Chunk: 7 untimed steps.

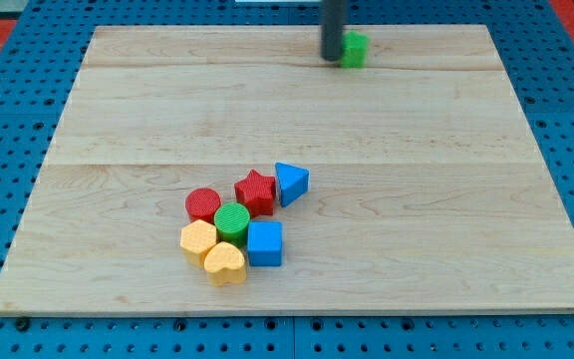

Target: Place the triangle at the left side of the green star

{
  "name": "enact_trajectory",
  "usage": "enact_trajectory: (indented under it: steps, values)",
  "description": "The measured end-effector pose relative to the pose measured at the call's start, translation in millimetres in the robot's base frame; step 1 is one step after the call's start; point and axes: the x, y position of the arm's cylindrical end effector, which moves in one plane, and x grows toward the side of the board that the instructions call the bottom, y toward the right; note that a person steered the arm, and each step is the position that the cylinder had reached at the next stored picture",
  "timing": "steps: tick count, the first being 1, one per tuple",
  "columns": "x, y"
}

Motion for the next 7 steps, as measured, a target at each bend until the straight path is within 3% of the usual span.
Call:
enact_trajectory:
  steps: [1,2,3,4,5,7]
  values:
    - [1,-20]
    - [-29,-42]
    - [-19,7]
    - [-2,16]
    - [42,-52]
    - [253,20]
